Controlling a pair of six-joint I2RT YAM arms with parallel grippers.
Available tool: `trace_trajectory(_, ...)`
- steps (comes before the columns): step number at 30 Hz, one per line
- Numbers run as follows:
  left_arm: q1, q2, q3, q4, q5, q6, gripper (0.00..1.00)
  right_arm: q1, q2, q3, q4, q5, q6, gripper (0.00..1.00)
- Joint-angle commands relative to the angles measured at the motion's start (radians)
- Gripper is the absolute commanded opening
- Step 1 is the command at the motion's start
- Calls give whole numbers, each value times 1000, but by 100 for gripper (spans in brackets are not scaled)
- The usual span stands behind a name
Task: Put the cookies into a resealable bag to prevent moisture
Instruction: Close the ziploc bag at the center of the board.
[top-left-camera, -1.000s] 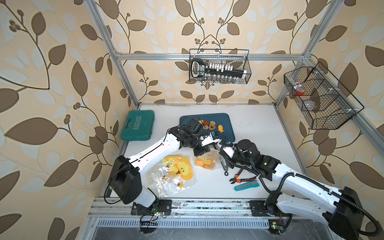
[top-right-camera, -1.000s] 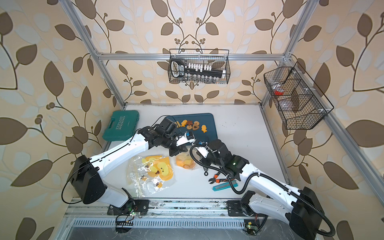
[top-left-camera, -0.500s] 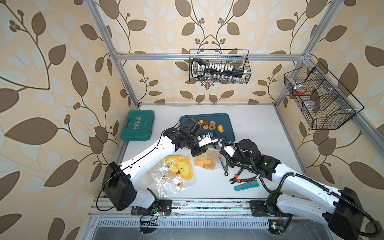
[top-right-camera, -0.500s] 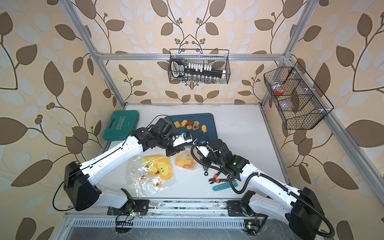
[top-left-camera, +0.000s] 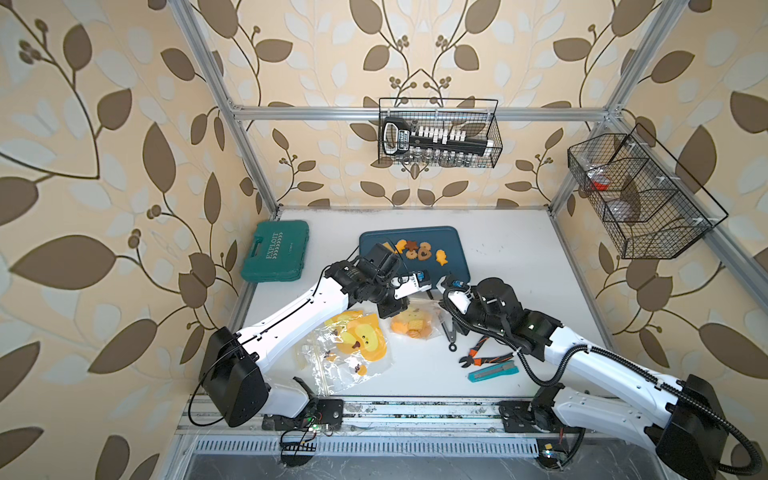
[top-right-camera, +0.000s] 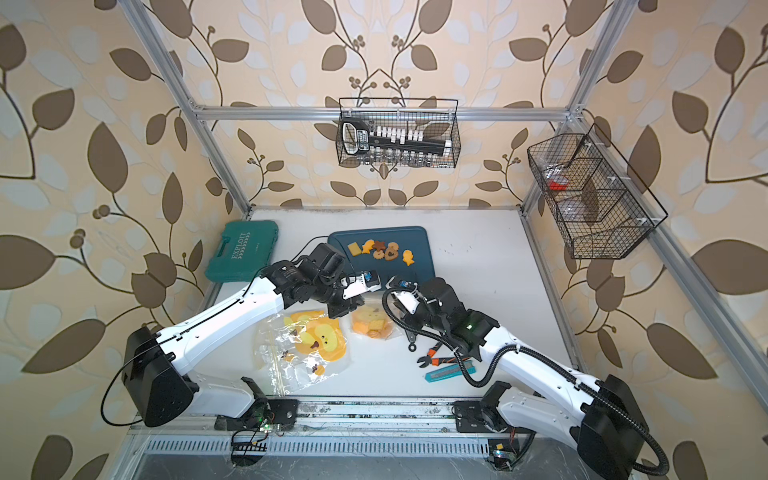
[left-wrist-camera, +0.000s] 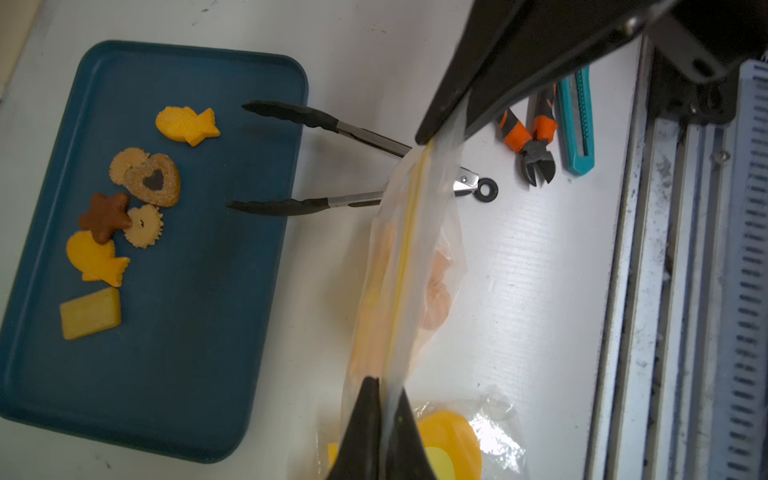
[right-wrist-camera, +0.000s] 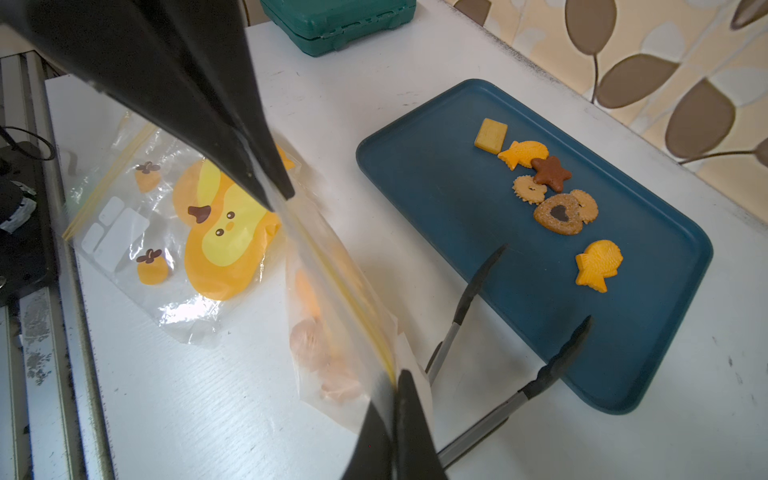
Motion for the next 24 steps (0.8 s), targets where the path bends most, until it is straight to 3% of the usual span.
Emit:
trace_trajectory(1,1,-43,-18,-4,-76,-12,10,-7,-23,-20,-16,13,4,0)
trace_trajectory(2,1,-48,-26,5,-89,-14,19,-7,-26,-20,-16,14,4,0)
trace_trajectory(4,2,-65,-41,13,-97,-10,2,-9,-28,-21,-18,18,0,0)
trace_trajectory(5,2,-68,-46,19,-106,-14,0,-10,-28,-21,-19,20,-1,0)
trace_trajectory(8,3,-83,-63,29,-125,-22,5,-9,-29,-23,-21,21,-1,0)
trace_trajectory(9,3,-92,-69,30,-114,-20,0,-10,-30,-22,-22,18,0,0)
trace_trajectory(14,3,-111,-73,42,-72,-21,0,-10,-32,-16,-25,-1,-12,0)
trace_trajectory(15,3,-111,-69,33,-50,-16,0,-10,-35,-16,-20,-12,-15,4)
trace_trajectory(16,2,-108,-62,25,-32,-14,0,-10,-38,-16,-11,-24,-18,24)
trace_trajectory(18,3,-99,-58,20,-8,-14,0,-10,-31,-2,0,-50,-26,45)
trace_trajectory(24,3,-85,-51,18,6,-11,0,-8,47,83,2,-114,-68,50)
